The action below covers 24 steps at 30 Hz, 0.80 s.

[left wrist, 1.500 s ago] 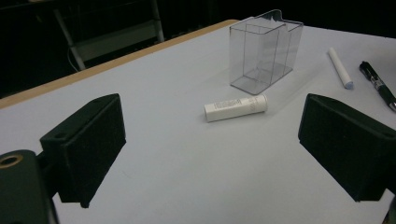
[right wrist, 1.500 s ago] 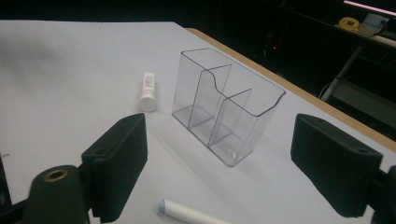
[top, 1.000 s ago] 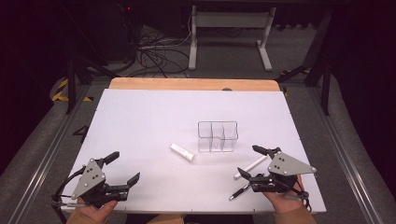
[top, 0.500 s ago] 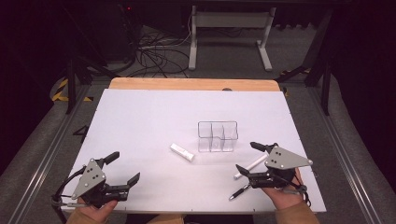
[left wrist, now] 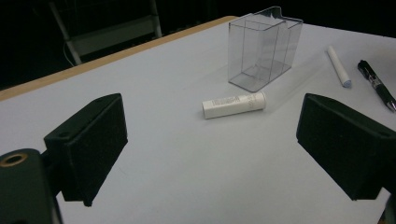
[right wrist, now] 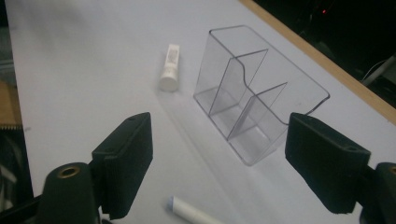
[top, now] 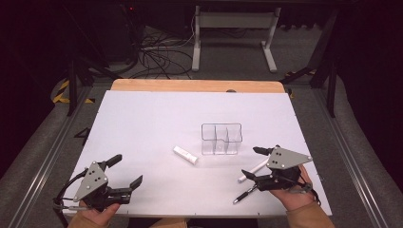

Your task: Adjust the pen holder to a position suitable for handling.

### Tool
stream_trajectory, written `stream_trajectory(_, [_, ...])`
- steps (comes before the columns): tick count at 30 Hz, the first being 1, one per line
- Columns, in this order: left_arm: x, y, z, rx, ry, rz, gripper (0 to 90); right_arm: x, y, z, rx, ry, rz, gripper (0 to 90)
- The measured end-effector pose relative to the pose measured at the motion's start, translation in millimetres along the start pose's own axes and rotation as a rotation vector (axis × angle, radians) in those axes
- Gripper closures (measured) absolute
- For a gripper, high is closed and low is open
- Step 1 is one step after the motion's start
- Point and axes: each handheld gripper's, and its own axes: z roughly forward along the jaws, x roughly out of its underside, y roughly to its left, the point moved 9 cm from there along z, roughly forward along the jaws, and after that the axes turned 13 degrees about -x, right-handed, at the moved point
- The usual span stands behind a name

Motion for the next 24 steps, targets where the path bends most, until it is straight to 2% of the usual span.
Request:
stream_trajectory(4, [-0.3,-0.2,0.5,0.001,0.002,-0.003,9.5,4.1,0.4,1.6,-0.031,0.057,-0.013,24.2])
stream_trajectory(7, [0.0,-0.2,1.4,0.003,0.005,-0.007,9.5,6.7,2.4,3.6,-0.072,0.100,-0.025,26.6])
stream_trajectory(8, [0.0,-0.2,1.4,0.003,0.005,-0.007,9.5,6.7,2.4,3.6,-0.072,0.100,-0.025,26.6])
stream_trajectory(9, [0.0,0.0,1.6,0.002,0.004,-0.005,9.5,9.1,3.4,4.8,-0.094,0.138,-0.049,28.2])
stream_trajectory(11, [0.4,-0.3,1.5,0.004,0.006,-0.007,9.5,11.0,5.6,6.2,-0.118,0.164,-0.058,29.5])
stream_trajectory(17, [-0.1,0.4,0.9,0.002,0.002,-0.007,9.6,15.1,7.2,8.4,-0.154,0.221,-0.075,31.0])
stream_trajectory(20, [-0.1,0.1,0.9,0.004,0.003,-0.007,9.7,17.0,6.8,8.4,-0.176,0.242,-0.068,31.3])
stream_trajectory(24, [-0.2,0.1,0.9,0.005,0.003,-0.010,9.8,18.1,7.2,7.6,-0.206,0.250,-0.033,31.8])
